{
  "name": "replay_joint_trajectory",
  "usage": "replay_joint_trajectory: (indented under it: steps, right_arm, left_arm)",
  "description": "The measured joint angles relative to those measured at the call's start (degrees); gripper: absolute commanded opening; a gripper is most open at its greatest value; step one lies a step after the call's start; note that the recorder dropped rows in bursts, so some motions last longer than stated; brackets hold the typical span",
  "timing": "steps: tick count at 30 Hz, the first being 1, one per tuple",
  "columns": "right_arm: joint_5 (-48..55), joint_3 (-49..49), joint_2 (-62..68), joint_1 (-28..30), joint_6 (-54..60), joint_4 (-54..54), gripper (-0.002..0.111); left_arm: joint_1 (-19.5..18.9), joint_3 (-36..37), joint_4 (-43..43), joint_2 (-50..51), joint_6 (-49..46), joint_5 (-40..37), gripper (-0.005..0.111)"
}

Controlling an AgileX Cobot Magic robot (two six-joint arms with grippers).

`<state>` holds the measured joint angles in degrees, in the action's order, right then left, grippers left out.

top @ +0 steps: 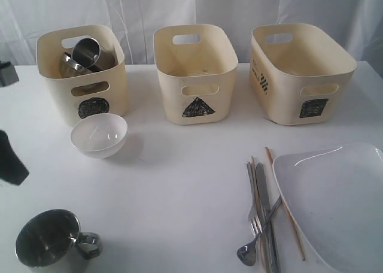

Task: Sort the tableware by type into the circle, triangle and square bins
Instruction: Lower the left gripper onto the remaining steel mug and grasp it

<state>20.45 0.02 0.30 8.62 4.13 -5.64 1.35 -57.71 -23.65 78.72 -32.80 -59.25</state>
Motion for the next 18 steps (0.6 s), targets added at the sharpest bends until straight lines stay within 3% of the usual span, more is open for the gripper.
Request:
replay_joint_trajectory:
  steps: [5,8,18]
  right_arm:
    - [0.0,0.0,0.0,0.0,0.0,0.0,0.000]
    - [0.0,0.0,0.0,0.0,0.0,0.0,0.000]
    - [0.0,0.0,0.0,0.0,0.0,0.0,0.000]
  left_arm:
    - [0.0,7.9,-2.0,0.0,-2.0,-0.8,0.049]
    - [0.0,12.5,-5.4,0.0,-4.1,2.5,0.062]
    - [0.0,24.8,-9.7,-0.4,-13.3,22.4,0.058]
